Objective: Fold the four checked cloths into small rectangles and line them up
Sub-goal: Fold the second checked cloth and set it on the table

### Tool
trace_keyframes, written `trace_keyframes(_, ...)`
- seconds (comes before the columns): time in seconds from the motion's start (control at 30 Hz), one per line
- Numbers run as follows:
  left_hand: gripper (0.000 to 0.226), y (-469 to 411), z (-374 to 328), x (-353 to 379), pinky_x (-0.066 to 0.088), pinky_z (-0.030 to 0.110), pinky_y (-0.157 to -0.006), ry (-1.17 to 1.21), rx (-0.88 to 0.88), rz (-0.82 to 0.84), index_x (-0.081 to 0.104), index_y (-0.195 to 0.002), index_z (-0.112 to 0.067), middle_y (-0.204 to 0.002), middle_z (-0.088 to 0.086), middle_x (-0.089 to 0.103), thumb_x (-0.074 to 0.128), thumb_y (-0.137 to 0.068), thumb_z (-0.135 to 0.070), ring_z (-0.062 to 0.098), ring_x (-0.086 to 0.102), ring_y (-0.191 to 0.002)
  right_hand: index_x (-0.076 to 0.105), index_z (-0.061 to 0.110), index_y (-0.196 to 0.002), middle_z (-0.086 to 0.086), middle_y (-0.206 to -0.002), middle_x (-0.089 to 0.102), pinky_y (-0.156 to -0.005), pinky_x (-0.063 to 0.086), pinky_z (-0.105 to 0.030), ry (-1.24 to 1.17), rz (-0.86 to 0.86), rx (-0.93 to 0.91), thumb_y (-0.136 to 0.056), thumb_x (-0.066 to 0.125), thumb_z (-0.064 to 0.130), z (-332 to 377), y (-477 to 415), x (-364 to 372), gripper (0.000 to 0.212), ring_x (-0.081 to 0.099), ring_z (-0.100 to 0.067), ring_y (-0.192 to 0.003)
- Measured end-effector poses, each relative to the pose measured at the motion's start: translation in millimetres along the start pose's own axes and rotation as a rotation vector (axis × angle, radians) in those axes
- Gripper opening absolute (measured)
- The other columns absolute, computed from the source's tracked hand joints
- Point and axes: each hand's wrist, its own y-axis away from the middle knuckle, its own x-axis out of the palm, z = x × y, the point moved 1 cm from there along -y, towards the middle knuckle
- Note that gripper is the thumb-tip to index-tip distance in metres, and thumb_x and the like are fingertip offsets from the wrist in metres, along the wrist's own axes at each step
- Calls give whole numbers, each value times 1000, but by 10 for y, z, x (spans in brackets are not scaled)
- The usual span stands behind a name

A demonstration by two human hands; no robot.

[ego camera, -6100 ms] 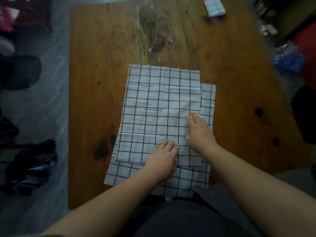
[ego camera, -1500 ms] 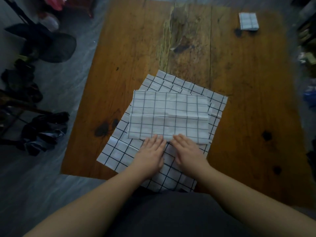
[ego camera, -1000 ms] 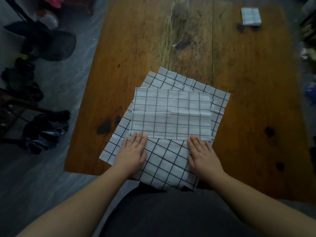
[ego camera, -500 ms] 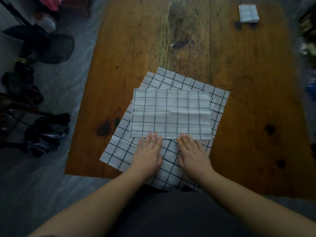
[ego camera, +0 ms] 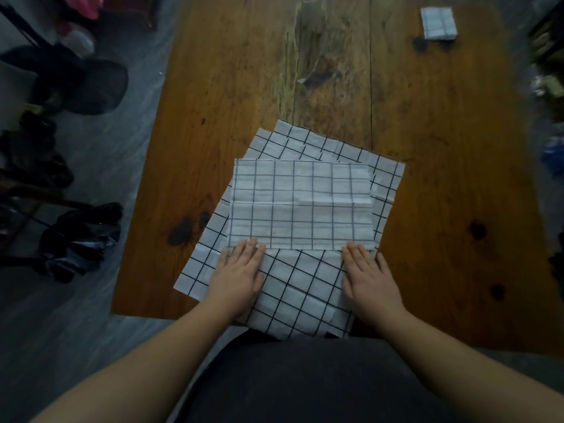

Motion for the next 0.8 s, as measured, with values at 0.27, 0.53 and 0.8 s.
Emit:
trace_keyframes(0.27,66,87,240,-22,2,43,-125,35,-86,-18,5,-160,-18,-168,2,2,18,-99,-42,18,-3,-154,14,26,-160,4,-168,8,-126,3,-45,-110,-64,79,-105,25,43,-235,95,-103,59,2,-12,-155)
trace_keyframes(0.53,58,-153,-116,-198,18,41,-124,163,31,-159,40,-148,-13,-158,8,34,56,-93,-18,27,22,-150,61,27,-119,8,-120,57,-102,40,-33,-199,-241,-40,-98,53,28,-161,-252,-363,22,47,-13,-113)
trace_keyframes(0.8,35,-531,-443,-296,43,35,-101,275,233,-156,59,-127,-17,-126,0,57,55,-92,-14,22,48,-119,59,30,-107,10,-113,55,-90,44,-35,-162,-148,-136,-95,58,32,-34,-527,-396,11,49,-17,-106)
